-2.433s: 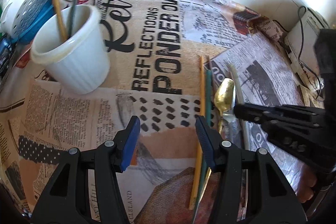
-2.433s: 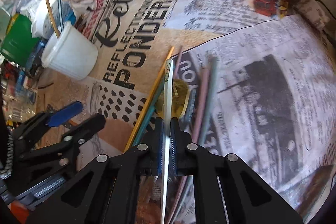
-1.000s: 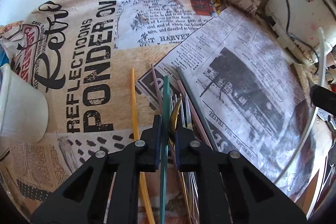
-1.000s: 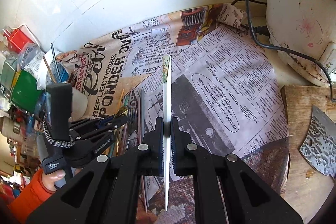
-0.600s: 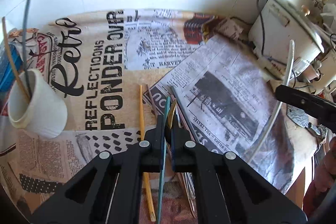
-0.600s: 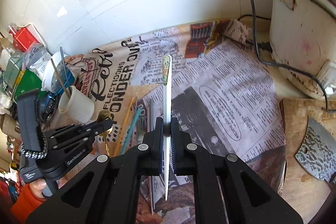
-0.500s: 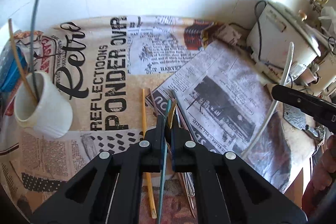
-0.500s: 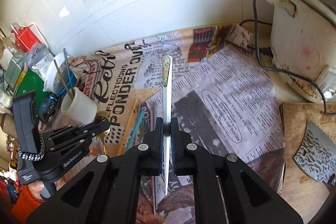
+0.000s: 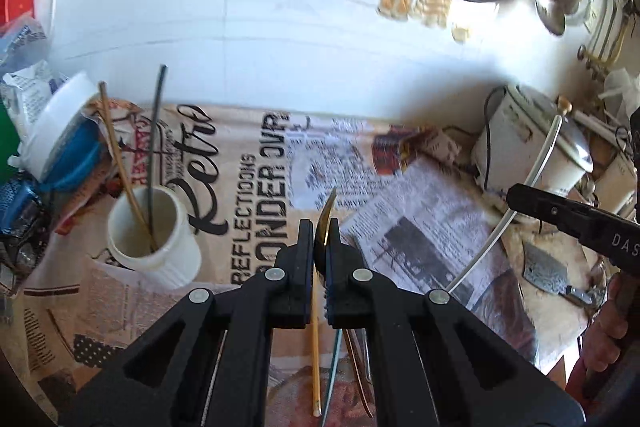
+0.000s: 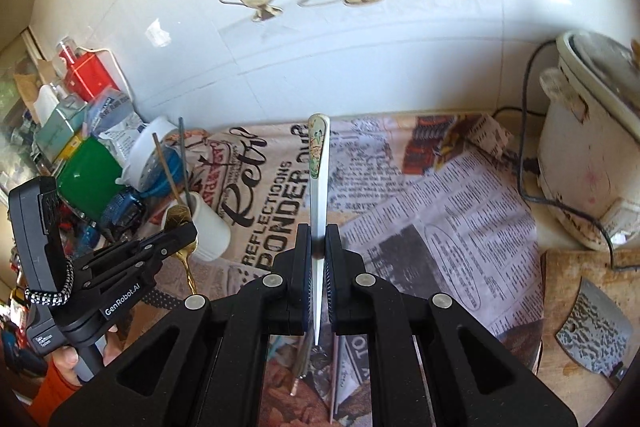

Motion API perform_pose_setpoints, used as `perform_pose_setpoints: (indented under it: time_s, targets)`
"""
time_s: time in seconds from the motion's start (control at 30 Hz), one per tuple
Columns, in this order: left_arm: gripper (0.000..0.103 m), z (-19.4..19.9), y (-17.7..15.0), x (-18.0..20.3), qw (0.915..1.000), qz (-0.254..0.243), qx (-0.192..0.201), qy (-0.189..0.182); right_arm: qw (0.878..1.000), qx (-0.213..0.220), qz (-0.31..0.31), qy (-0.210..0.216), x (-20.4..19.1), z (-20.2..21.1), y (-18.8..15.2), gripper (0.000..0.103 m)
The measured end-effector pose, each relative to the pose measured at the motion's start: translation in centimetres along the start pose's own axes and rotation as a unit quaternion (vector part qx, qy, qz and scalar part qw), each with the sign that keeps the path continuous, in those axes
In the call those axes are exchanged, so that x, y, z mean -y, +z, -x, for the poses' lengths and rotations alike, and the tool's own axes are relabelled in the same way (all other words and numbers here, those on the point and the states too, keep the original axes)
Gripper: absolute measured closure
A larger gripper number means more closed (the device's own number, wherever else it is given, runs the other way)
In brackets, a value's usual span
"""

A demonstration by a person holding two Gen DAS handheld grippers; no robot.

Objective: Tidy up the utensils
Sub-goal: 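Lift both held utensils and carry them over the white cup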

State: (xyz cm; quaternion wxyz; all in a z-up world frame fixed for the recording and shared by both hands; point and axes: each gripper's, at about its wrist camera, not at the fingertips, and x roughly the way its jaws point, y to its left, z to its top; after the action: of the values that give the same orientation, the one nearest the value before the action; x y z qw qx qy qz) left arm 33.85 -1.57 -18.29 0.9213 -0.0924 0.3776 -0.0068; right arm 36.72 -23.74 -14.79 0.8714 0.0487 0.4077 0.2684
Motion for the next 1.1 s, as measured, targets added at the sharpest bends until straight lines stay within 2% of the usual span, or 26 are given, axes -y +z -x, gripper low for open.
perform_pose_setpoints:
  time_s: [0.57, 0.9, 1.1]
  targets:
    - [0.1, 5.4, 5.2, -8.3, 0.9925, 0.031, 0.103, 0.059, 0.996, 0.044, 0.059, 0.04, -8.9, -1.0, 4.2, 0.097]
    - [0.1, 4.7, 8.5, -13.5, 0.9851, 0.046, 0.143, 0.084, 0.995, 0.056, 0.064, 0.051, -13.4, -3.4, 6.5, 0.097]
    - [0.1, 2.7, 9.7, -16.3, 0.9814, 0.059, 0.149, 0.106, 0.994, 0.057, 0.067, 0.058, -15.6, -5.3, 7.4, 0.097]
